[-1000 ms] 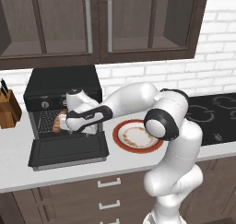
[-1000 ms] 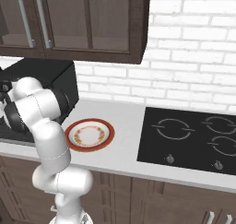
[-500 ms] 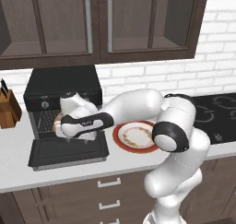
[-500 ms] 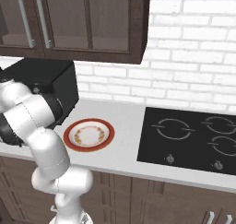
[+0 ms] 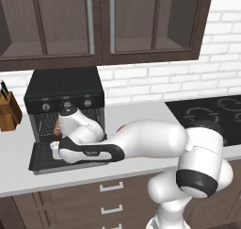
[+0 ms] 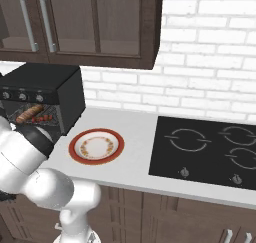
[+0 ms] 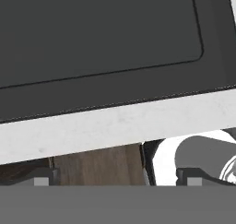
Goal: Pick up the kebab skewer and baguette bread, and place them inside the toaster oven. Close the toaster oven door and start by setting the timer.
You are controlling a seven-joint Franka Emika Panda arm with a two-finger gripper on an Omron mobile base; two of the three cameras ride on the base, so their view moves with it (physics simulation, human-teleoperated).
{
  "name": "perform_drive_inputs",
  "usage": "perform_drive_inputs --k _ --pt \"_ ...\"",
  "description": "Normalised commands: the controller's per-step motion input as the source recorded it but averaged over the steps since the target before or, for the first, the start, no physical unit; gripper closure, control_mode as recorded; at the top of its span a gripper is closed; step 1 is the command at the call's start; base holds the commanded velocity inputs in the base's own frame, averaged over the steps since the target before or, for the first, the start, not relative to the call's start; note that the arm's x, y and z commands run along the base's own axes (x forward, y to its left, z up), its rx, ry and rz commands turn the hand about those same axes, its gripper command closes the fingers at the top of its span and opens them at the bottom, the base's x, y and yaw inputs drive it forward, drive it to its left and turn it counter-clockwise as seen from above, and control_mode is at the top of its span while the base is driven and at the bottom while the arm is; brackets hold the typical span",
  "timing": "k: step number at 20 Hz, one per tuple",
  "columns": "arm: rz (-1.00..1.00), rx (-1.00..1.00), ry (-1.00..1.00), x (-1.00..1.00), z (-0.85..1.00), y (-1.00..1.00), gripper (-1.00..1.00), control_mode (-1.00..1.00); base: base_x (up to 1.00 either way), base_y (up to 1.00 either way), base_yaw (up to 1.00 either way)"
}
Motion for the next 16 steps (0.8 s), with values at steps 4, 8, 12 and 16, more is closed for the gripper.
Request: perform_drive_inputs --k 4,8,12,16 --pt "0.11 0.14 0.02 -0.11 -0.3 0.04 -1.0 -1.0 0.0 0.0 0.0" --pt "0.04 0.12 0.02 0.17 -0.4 0.14 -1.0 -1.0 0.0 0.0 0.0" --pt "0.0 0.05 0.04 0.18 -0.53 0.44 -1.0 -1.0 0.0 0.0 0.0" --pt "0.02 0.0 0.0 0.34 -0.27 0.28 -1.0 -1.0 0.0 0.0 0.0"
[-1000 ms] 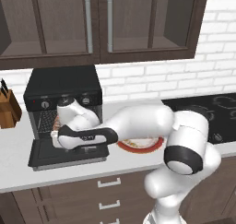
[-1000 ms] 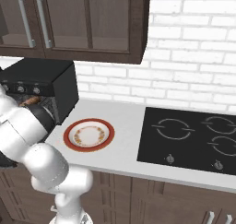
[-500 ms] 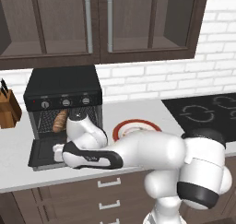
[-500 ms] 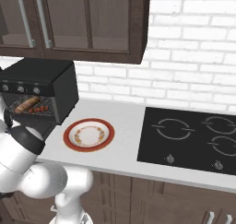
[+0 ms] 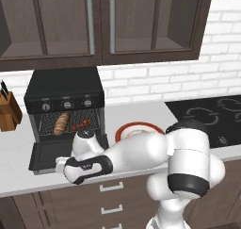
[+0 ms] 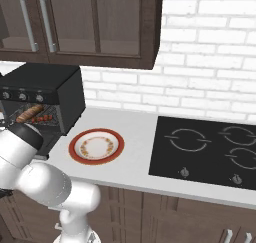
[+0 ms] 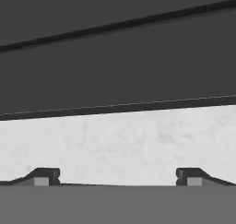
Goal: Pick up the kebab skewer and baguette bread, and place them inside the toaster oven. Close the toaster oven door and start by setting the timer.
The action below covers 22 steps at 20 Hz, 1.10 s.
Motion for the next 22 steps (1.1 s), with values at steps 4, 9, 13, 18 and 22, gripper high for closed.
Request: perform_drive_inputs --k 4,9,13,18,22 --pt "0.04 0.0 -0.01 0.26 -0.01 0.03 -1.0 -1.0 0.0 0.0 0.0" --pt "0.04 -0.06 -0.02 0.33 0.0 0.0 -1.0 -1.0 0.0 0.0 0.0" --pt "0.07 -0.12 0.0 0.11 -0.15 0.0 -1.0 -1.0 0.0 0.0 0.0" --pt "0.06 -0.09 -0.01 0.15 -0.03 0.0 -1.0 -1.0 0.0 0.0 0.0" --pt "0.07 -0.06 -0.04 0.28 0.0 0.0 -1.0 -1.0 0.0 0.0 0.0"
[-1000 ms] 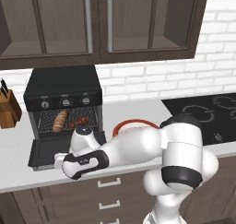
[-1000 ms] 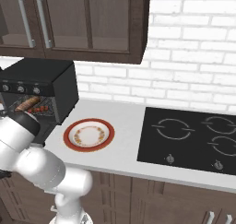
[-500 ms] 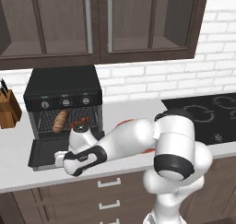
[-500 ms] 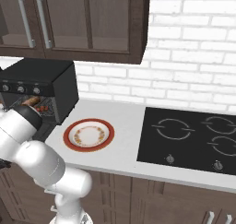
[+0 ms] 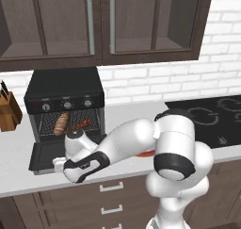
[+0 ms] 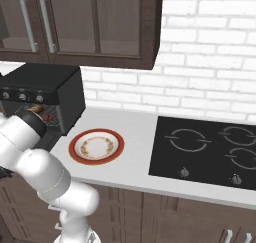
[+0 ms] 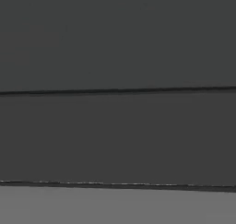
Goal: Pick up the kebab skewer and baguette bread, and place them inside the toaster oven. Close the toaster oven door and start by setting the timer.
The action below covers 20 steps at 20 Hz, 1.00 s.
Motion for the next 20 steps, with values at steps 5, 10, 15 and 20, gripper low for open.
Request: perform_drive_inputs --k 5,10,15,20 --pt "0.02 -0.06 -0.11 0.47 0.06 -0.04 -1.0 -1.0 0.0 0.0 0.0" --pt "0.0 -0.06 -0.11 0.57 0.15 -0.15 -1.0 -1.0 0.0 0.0 0.0" --pt "0.0 -0.02 -0.04 0.82 0.34 -0.34 -1.0 -1.0 0.0 0.0 0.0" --pt "0.0 0.0 0.0 0.91 0.61 -0.37 -1.0 -1.0 0.0 0.0 0.0"
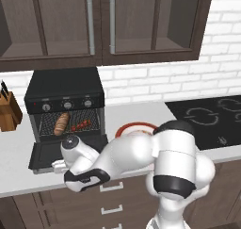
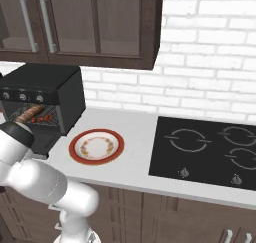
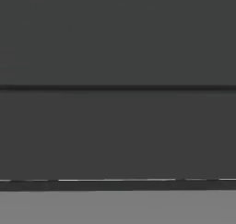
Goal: Pick up the kebab skewer and baguette bread, and place them inside the toaster oven. Close the toaster oven door and start by setting the timer.
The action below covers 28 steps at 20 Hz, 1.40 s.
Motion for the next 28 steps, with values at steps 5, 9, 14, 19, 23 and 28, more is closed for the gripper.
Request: perform_drive_inputs --k 5,9,14,19,23,28 --pt "0.0 0.0 -0.04 0.95 0.69 -0.34 -1.0 -1.0 0.0 0.0 0.0" --pt "0.0 0.0 -0.1 0.99 0.73 -0.27 -1.0 -1.0 0.0 0.0 0.0" --pt "0.0 0.0 -0.1 1.0 0.7 -0.25 -1.0 -1.0 0.0 0.0 0.0" --pt "0.01 0.0 -0.09 1.0 0.83 -0.33 -1.0 -1.0 0.0 0.0 0.0" --pt "0.0 0.0 -0.12 1.0 0.79 -0.28 -1.0 -1.0 0.0 0.0 0.0" --pt "0.0 0.0 -0.12 0.99 0.47 -0.15 -1.0 -1.0 0.0 0.0 0.0"
